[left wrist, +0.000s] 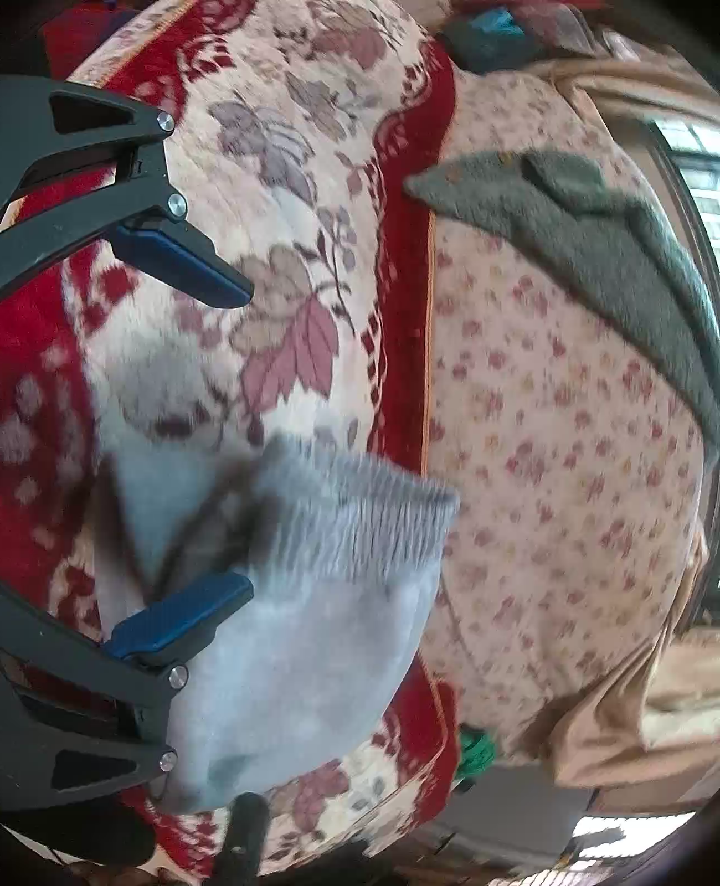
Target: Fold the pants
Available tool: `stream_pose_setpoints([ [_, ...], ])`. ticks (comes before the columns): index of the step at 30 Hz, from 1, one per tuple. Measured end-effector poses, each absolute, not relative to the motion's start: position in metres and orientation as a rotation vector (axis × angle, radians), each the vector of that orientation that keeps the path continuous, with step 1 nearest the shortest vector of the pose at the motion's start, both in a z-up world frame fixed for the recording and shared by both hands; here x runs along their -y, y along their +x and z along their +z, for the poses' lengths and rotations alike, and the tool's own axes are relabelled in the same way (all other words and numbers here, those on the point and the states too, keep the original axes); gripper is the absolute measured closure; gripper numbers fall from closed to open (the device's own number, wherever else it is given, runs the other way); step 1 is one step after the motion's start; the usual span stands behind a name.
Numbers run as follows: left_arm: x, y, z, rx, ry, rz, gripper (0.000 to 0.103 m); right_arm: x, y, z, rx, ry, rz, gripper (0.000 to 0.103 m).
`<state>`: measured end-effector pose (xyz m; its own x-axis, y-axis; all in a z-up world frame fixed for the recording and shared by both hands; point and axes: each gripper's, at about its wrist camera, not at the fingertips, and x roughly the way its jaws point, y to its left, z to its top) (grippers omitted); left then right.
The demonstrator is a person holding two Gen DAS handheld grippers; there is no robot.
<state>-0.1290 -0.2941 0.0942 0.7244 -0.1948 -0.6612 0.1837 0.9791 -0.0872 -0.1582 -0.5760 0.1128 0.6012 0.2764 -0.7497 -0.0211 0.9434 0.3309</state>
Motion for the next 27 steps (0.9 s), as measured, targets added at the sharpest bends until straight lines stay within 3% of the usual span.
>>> stream_pose_setpoints([
  [6, 0.284, -0.122, 0.106, -0.730, -0.067, -0.177, 0.007, 0.551, -0.153, 0.115, -0.906, 0.277, 0.207, 0.009],
  [15, 0.352, -0.119, 0.144, -0.607, 0.046, -0.244, 0.007, 0.543, -0.147, 0.143, -0.818, 0.219, 0.116, 0.009],
  [27, 0.385, -0.113, 0.127, -0.632, 0.086, -0.223, 0.007, 0.556, -0.145, 0.138, -0.776, 0.169, -0.002, 0.009],
])
